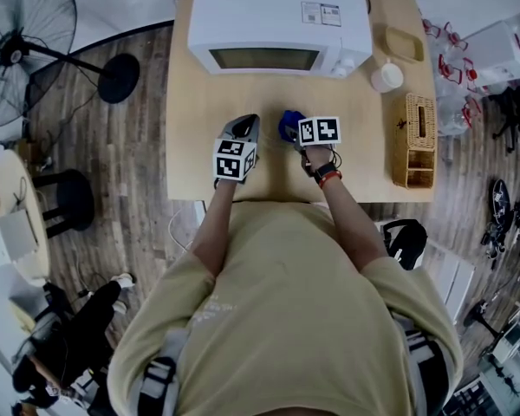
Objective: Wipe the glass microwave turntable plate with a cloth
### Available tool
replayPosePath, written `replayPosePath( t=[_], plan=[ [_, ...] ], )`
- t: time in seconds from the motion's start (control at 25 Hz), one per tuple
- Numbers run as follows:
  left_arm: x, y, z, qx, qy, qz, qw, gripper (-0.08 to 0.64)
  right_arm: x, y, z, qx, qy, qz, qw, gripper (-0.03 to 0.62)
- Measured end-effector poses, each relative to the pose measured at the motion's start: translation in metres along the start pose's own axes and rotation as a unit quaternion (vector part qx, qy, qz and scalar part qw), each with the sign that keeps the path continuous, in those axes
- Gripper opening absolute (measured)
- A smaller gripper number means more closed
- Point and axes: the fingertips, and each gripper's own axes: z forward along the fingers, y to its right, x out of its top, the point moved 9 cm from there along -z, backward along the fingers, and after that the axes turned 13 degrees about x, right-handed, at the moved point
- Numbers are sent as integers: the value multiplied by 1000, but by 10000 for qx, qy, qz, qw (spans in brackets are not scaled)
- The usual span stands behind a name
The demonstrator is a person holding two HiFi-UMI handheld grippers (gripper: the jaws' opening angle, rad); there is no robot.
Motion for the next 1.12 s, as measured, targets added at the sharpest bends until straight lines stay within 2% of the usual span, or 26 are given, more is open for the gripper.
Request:
replayPosePath(
  t=[0.48, 0.68, 0.88, 1.12],
  plan=[
    [-3, 17, 3, -172, -4, 40, 9998, 12, -12, 31, -38, -314, 367, 310, 9984, 172],
    [-3, 22, 4, -211, -9, 63, 9998, 12, -13, 41, -55, -576, 435, 324, 9969, 172],
    [-5, 26, 4, -213, -12, 54, 9998, 12, -18, 49, -62, -530, 570, 507, 9957, 176],
    [-7, 24, 2, -133, 12, 4, 9999, 12, -17, 48, -61, -561, 531, 464, 9959, 176]
  ],
)
